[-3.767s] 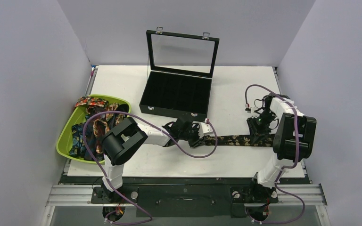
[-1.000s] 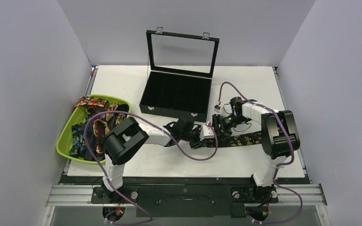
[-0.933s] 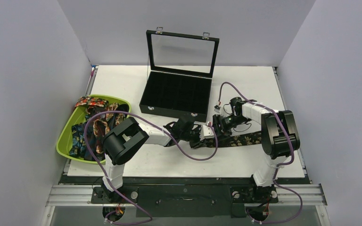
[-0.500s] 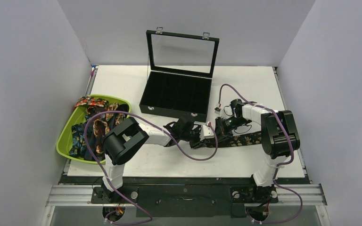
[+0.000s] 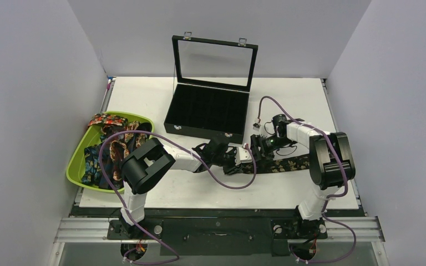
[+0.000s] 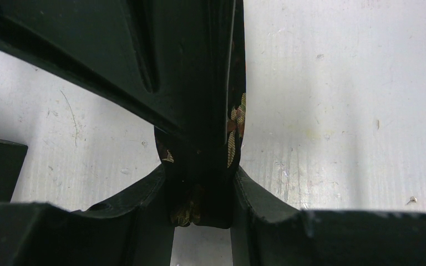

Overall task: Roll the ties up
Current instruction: Roll the tie at the center of the board.

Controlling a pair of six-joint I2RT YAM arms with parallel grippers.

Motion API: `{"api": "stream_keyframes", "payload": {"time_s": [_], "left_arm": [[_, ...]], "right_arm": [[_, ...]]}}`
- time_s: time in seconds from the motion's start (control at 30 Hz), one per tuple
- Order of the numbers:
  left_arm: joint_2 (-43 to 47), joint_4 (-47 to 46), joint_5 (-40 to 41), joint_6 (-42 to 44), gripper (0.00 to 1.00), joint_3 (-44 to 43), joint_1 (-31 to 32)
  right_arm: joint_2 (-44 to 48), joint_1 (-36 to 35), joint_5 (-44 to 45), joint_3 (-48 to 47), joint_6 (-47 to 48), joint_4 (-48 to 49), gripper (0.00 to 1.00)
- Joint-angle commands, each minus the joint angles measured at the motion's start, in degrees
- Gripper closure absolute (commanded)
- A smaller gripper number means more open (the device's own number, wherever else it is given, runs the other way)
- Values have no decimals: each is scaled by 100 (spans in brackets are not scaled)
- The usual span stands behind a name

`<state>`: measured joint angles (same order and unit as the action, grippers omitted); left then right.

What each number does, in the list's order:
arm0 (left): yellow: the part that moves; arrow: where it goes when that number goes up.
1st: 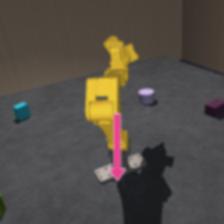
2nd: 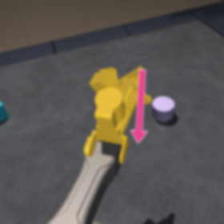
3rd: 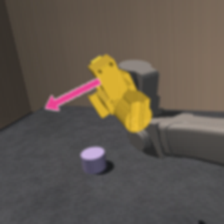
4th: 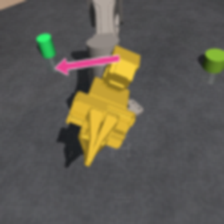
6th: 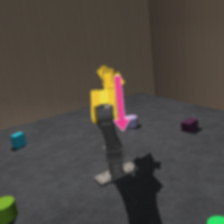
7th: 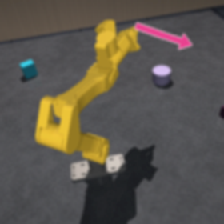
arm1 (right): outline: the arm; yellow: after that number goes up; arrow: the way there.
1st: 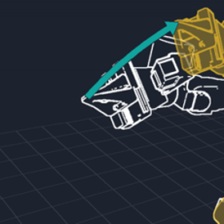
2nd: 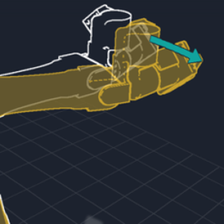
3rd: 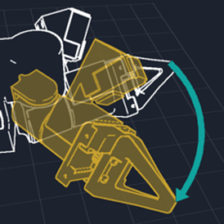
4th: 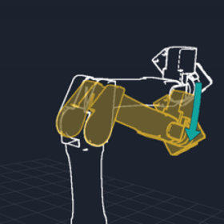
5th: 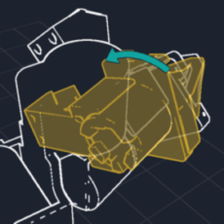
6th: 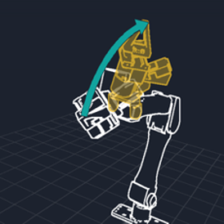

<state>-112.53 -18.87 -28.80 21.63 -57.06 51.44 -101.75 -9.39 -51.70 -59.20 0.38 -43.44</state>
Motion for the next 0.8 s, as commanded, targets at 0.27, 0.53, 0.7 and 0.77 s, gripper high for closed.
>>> {"api": "stream_keyframes", "payload": {"time_s": [0.27, 0.53, 0.7, 0.77], "left_arm": [[-320, 683, 87, -23, 80, 42, 22], [-227, 617, 43, -137, 71, 53, -44], [79, 251, -81, -352, 43, 193, -94], [248, 10, -123, -444, 36, 299, -98]], "right_arm": [[-179, -136, -180, -10, -235, 578, 80], [-317, -55, 260, 187, -84, 362, 100], [-417, -64, 695, 224, -82, 329, 100], [-465, -86, 856, 203, -82, 298, 100]]}}
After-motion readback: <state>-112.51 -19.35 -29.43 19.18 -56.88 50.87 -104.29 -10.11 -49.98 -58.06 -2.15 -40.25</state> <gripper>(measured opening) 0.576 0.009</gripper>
